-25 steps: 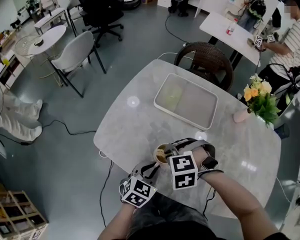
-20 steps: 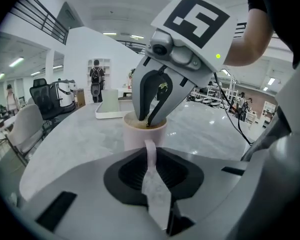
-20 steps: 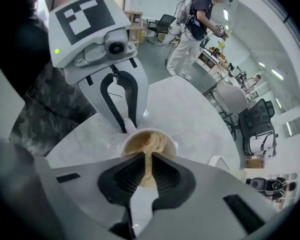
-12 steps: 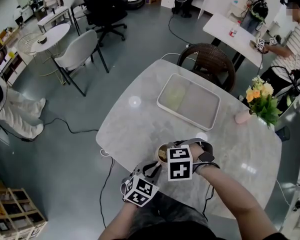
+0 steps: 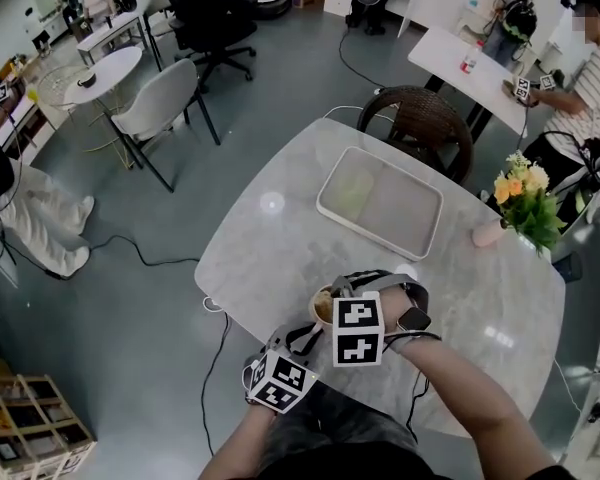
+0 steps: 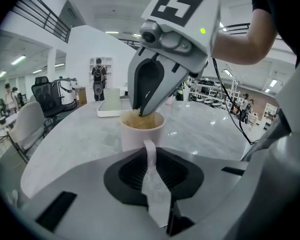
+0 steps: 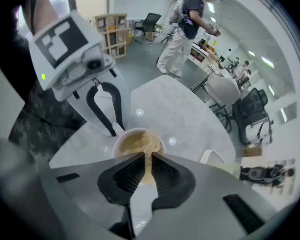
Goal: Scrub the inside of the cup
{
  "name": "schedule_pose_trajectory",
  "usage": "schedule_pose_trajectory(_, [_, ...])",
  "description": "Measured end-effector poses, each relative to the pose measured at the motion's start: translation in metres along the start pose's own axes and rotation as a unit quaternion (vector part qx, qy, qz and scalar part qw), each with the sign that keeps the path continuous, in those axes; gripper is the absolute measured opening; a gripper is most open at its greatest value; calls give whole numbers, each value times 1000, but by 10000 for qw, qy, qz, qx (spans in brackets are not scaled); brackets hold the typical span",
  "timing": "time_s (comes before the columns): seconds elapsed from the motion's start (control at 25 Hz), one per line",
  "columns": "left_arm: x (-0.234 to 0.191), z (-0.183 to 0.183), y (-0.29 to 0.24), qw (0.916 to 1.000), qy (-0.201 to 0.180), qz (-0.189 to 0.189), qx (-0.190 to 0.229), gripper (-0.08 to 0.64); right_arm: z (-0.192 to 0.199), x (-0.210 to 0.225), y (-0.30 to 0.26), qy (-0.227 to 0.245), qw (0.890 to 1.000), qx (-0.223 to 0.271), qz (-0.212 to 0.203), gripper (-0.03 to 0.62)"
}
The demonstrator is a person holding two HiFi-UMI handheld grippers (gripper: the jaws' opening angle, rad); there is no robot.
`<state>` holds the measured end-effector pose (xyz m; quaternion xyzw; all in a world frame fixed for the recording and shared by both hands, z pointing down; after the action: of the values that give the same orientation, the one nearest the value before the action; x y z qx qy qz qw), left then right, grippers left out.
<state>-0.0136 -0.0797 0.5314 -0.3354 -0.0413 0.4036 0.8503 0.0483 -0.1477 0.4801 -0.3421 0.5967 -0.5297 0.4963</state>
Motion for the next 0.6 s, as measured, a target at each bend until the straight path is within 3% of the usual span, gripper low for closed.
schedule_pose_trajectory(0.12, [0, -1, 0, 10000, -25, -19, 0, 60, -3, -8, -13, 763, 9943, -629, 399, 49])
schedule_pose_trajectory(0.2, [0, -1, 0, 10000, -41, -47, -16, 60, -5, -11, -19, 810, 9933, -765, 304, 49])
schedule_pose_trajectory(0.28, [-2, -1, 1, 10000, -27, -83, -40, 60, -7, -11, -19, 562, 9960, -699, -28, 49])
schedule_pose_trajectory(0.44, [-2, -1, 2, 9999, 13, -134, -67, 60, -15, -14, -11, -163, 9947, -109, -1013, 48])
schedule_pose_trajectory(0.6, [-2, 0, 2, 9999, 5, -97, -76, 60, -14, -12, 6, -638, 9884, 471, -1295, 49])
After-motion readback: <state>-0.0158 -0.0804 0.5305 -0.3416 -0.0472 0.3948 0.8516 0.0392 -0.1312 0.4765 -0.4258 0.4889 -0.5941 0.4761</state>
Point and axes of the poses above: the fingertips, and each gripper's own axes: y backward along the fingers, x to its right, z out of its underside, the point moved 7 cm from there along y, backward along the fingers, and after that the axes turned 7 degrees about y, right-handed, at the moved point
